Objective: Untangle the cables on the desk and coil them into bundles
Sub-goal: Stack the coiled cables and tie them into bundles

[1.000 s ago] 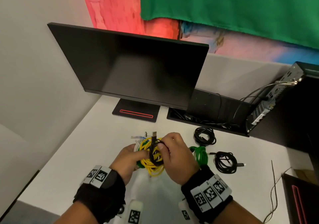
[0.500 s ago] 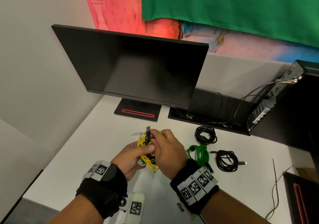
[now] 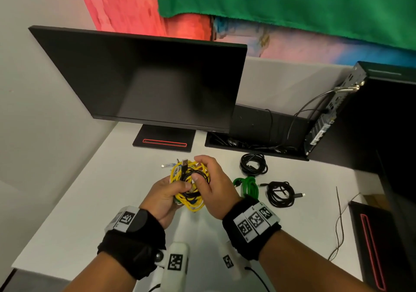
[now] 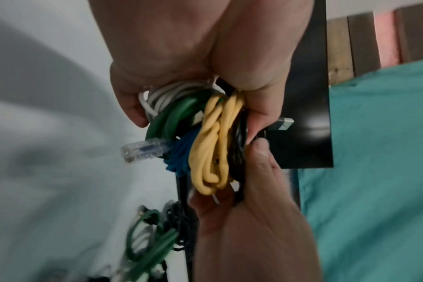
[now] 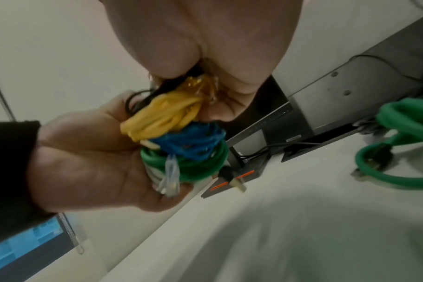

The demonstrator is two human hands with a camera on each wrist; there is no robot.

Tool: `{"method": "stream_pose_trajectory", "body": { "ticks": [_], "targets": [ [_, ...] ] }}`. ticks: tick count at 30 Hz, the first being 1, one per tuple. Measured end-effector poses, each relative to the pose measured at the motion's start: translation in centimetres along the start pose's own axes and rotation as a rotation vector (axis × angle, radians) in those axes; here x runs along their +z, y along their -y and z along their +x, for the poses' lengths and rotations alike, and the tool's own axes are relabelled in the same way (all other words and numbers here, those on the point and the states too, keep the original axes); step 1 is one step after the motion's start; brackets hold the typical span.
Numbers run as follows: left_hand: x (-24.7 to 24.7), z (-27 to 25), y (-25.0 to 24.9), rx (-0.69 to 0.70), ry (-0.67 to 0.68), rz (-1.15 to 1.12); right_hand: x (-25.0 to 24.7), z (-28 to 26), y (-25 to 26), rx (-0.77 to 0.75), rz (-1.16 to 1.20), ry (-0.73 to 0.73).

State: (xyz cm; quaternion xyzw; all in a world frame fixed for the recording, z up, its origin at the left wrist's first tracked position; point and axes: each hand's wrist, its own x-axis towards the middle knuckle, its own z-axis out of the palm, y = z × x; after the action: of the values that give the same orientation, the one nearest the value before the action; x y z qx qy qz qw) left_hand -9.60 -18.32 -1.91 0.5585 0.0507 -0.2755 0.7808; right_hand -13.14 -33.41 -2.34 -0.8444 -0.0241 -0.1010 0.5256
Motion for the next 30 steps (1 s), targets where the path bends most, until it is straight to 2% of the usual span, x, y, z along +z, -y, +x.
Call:
{"method": "stream_pose_trajectory", "body": {
  "ticks": [5,7,9,12,14,17,20,25,30],
  "targets": [
    [0.1,0.6,1.7,-0.033,-0.093,0.151,-1.5,-2.2,-1.7,0.146,0.019,0.11],
    [-0.2,0.8,2.5,-0.04,-0.121,0.195,-3.3,-3.7,-2.8,0.224,0.001,0.073],
    [-0.6,1.0,3.1,-0.06,-0.144,0.239,-6.6,-5.6,-4.7,0.35,-0.056,-0.036],
    [-1.0,1.2,3.9,-0.081,-0.171,0.287,-13.7,-10.0,-8.2,0.643,-0.296,-0.107],
    [-1.0,1.2,4.2,-0.079,-0.189,0.311,-17.7,-13.3,-10.0,0.839,-0.529,-0.011],
    [-0.8,1.6,4.7,-0.079,-0.213,0.344,-20.1,-16.8,-11.7,0.978,-0.768,0.151],
    [-0.6,2.0,5.0,-0.08,-0.222,0.394,-19.3,-18.2,-12.8,0.998,-0.788,0.224],
    [-0.4,2.2,5.0,-0.076,-0.23,0.412,-17.9,-18.3,-13.9,0.923,-0.765,0.246],
    [-1.2,2.0,4.8,-0.08,-0.262,0.438,-18.1,-17.0,-12.6,0.75,-0.755,0.14]
  ]
}}
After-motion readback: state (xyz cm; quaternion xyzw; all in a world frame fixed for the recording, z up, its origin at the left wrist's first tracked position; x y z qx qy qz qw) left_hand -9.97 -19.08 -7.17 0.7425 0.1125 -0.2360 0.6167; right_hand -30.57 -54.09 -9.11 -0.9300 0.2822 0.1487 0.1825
